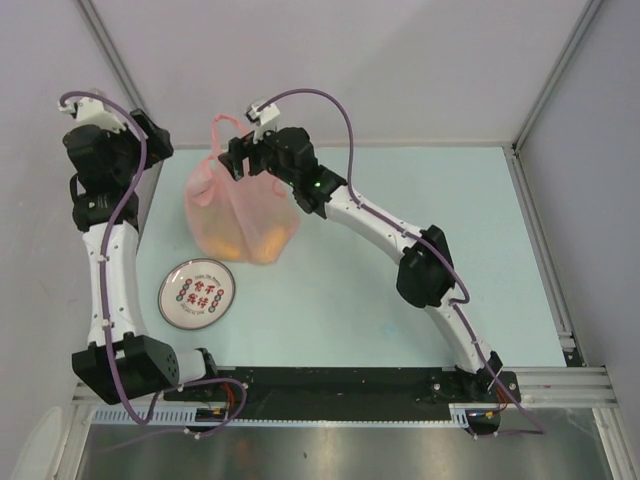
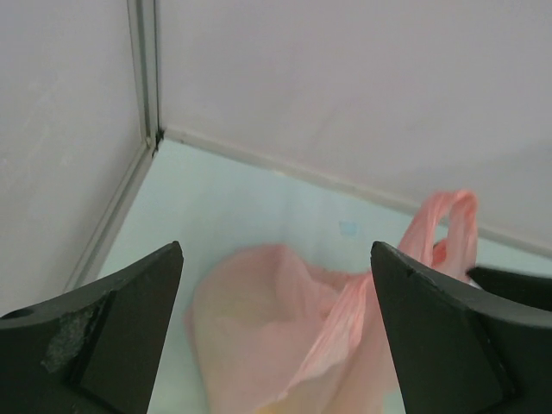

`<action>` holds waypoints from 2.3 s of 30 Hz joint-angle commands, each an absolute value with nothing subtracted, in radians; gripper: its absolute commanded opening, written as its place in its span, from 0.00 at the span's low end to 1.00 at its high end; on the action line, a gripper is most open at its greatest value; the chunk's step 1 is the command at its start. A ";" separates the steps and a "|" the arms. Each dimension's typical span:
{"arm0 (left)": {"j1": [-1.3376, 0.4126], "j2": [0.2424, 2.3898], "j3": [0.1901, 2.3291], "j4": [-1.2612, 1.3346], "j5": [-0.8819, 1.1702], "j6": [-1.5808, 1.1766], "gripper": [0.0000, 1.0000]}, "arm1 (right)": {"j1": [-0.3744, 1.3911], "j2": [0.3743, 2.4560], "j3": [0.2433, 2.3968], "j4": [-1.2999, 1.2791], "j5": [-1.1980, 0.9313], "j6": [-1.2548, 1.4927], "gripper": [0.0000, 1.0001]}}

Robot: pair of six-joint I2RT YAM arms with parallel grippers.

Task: Take the fake fruits out of the plastic bag
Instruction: Adjust the plastic bag at the center of the board.

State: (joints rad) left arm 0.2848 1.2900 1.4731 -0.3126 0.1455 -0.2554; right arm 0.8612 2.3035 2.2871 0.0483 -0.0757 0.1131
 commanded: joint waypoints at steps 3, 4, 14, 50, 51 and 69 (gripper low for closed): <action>0.288 1.238 1.339 -0.325 0.271 -0.160 0.95 | 0.871 2.402 2.325 0.270 -0.060 0.126 0.80; 0.290 1.244 1.333 -0.331 0.305 -0.156 0.94 | 0.870 2.434 2.344 0.273 -0.055 0.118 0.80; 0.229 1.408 1.315 -0.281 0.446 -0.138 0.87 | 0.827 2.499 2.550 0.132 -0.094 0.117 0.08; -0.138 1.660 1.459 -0.071 0.580 -0.152 0.00 | 0.313 1.550 1.376 0.028 -0.144 -0.160 0.00; -0.138 1.599 1.384 -0.040 0.563 -0.150 0.03 | 0.322 1.484 1.324 0.014 -0.146 -0.155 0.00; 0.105 1.181 1.109 -0.616 0.373 0.192 0.91 | 0.387 1.074 1.084 -0.434 -0.189 -0.068 0.74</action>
State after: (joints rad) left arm -0.0280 1.2747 1.1847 -0.4728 0.4793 0.0551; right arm 0.3828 1.1275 1.0191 -0.3481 -0.1745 -0.1036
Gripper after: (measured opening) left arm 0.908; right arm 0.723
